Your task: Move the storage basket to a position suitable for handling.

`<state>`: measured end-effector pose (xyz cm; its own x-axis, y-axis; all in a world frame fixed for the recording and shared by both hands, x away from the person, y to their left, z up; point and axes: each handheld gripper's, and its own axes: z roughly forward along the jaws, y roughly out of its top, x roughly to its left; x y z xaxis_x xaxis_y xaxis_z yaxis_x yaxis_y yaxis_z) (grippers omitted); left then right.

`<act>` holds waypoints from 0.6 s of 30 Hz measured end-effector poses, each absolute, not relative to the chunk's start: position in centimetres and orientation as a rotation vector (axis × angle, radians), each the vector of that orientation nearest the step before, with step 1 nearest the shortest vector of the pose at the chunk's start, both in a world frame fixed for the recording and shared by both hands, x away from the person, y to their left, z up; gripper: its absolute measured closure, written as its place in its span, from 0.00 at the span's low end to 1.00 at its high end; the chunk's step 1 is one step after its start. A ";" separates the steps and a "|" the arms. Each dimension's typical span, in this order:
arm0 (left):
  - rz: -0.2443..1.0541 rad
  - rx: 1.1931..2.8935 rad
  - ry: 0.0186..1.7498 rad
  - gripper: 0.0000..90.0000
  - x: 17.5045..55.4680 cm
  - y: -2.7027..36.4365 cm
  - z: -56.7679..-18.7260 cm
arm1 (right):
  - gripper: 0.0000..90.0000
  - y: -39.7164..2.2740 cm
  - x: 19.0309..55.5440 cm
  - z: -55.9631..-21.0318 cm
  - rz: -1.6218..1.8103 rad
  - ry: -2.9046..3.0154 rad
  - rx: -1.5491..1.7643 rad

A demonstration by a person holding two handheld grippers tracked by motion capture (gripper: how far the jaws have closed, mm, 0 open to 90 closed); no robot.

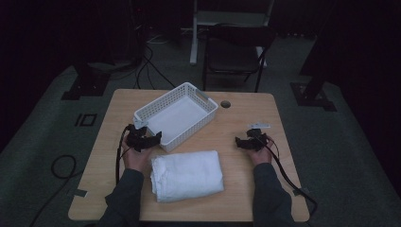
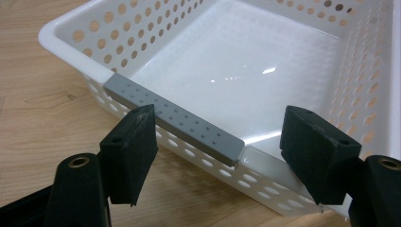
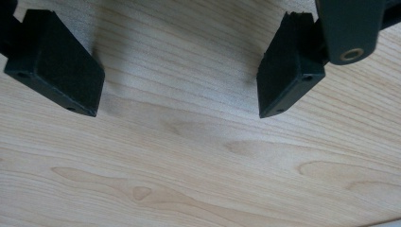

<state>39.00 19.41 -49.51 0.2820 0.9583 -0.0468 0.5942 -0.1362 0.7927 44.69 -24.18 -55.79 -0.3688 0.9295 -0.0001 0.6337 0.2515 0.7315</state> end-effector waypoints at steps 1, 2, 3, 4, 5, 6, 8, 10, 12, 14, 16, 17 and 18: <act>0.634 1.826 1.404 0.31 39.0 19.4 -49.5 | 0.17 -24.2 44.7 -55.8 0.910 2.094 1.421; 0.629 1.822 1.409 0.31 39.0 19.4 -49.5 | 0.17 -24.2 44.7 -55.8 0.911 2.094 1.422; 0.629 1.822 1.409 0.31 39.0 19.4 -49.5 | 0.17 -24.2 44.7 -55.8 0.911 2.093 1.422; 0.629 1.819 1.412 0.31 39.0 19.4 -49.5 | 0.17 -24.2 44.7 -55.8 0.910 2.094 1.422; 0.630 1.816 1.414 0.31 39.0 19.4 -49.5 | 0.17 -24.2 44.7 -55.8 0.910 2.094 1.422; 0.629 1.815 1.418 0.31 39.0 19.4 -49.5 | 0.17 -24.2 44.7 -55.8 0.911 2.094 1.422; 0.633 1.807 1.428 0.34 39.0 19.4 -49.5 | 0.17 -24.2 44.7 -55.8 0.911 2.093 1.421; 0.625 1.807 1.427 0.34 39.0 19.5 -49.5 | 0.17 -24.2 44.7 -55.8 0.911 2.093 1.422; 0.615 1.805 1.426 0.36 39.1 19.6 -49.5 | 0.17 -24.2 44.7 -55.8 0.911 2.093 1.422; 0.614 1.800 1.431 0.40 39.1 19.6 -49.4 | 0.17 -24.2 44.7 -55.8 0.911 2.093 1.422; 0.616 1.799 1.428 0.41 39.1 19.6 -49.4 | 0.17 -24.2 44.7 -55.8 0.911 2.093 1.422; 0.616 1.798 1.427 0.43 39.1 19.7 -49.4 | 0.17 -24.2 44.7 -55.8 0.911 2.094 1.422; 0.617 1.799 1.426 0.43 39.1 19.7 -49.4 | 0.17 -24.2 44.7 -55.8 0.911 2.094 1.422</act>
